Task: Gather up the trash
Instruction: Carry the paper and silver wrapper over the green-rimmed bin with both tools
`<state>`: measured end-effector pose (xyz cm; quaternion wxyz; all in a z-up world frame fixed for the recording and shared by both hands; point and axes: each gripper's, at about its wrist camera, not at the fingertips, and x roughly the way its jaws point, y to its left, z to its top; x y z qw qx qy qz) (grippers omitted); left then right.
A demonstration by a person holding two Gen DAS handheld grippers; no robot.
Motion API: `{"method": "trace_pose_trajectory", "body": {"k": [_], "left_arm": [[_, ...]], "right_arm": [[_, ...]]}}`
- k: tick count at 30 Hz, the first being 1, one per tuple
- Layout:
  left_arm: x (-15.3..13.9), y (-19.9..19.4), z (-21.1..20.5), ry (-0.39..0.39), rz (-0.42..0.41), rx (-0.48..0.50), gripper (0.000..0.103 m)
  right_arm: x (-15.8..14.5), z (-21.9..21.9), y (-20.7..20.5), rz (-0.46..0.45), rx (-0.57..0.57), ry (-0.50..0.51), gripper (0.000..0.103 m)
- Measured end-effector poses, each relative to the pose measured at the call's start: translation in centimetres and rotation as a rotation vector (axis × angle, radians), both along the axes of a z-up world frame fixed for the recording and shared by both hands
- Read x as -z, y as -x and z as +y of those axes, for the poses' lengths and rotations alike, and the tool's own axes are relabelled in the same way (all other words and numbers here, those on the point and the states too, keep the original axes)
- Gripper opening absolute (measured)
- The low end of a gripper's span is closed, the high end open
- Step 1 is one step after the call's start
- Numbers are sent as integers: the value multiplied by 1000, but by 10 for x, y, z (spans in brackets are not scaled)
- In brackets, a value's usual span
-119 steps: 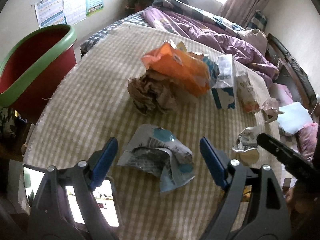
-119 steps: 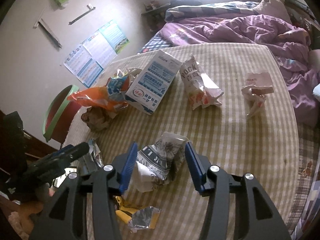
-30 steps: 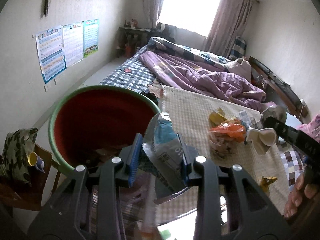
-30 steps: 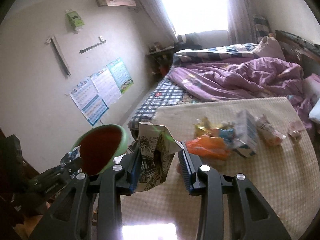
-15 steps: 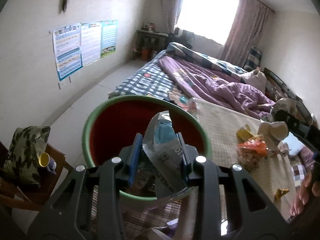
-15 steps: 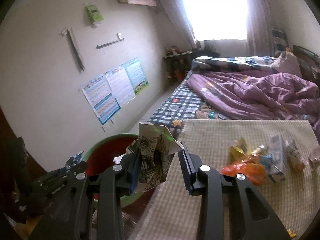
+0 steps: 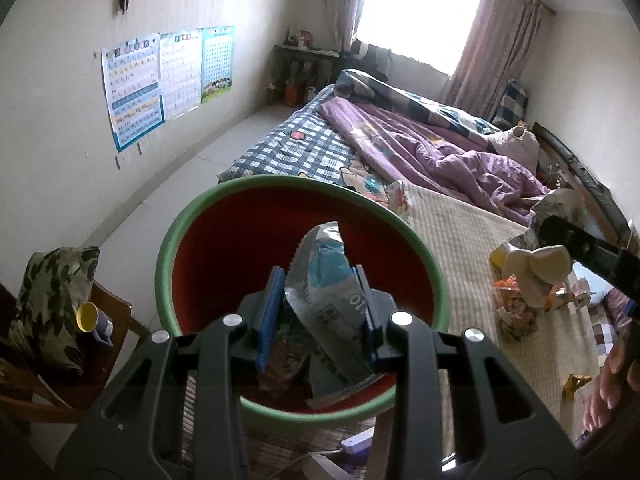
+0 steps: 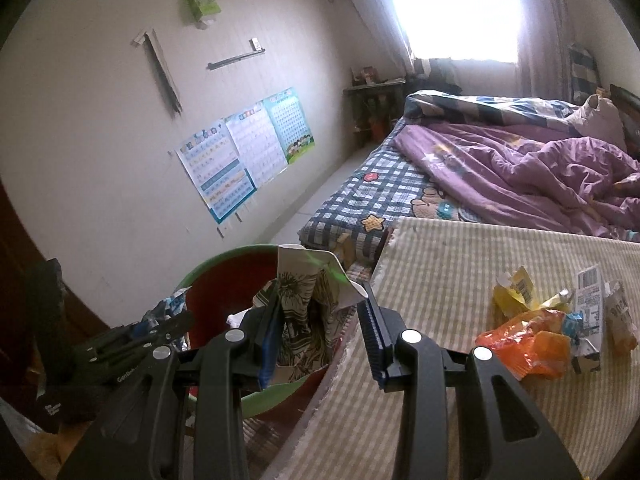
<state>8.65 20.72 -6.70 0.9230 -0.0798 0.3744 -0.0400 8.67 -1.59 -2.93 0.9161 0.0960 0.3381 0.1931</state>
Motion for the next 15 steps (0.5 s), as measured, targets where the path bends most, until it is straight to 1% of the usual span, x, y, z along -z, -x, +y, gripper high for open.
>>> {"method": "trace_pose_trajectory", "body": {"k": [5,15], "left_arm": [[7,-7,5,19,18,-4,33],[18,-15,4,-4,53,-7,33]], "right_arm": [[9,12,-4,9,-29,-6,36],[23,38,-12,50,-70,9,37]]}}
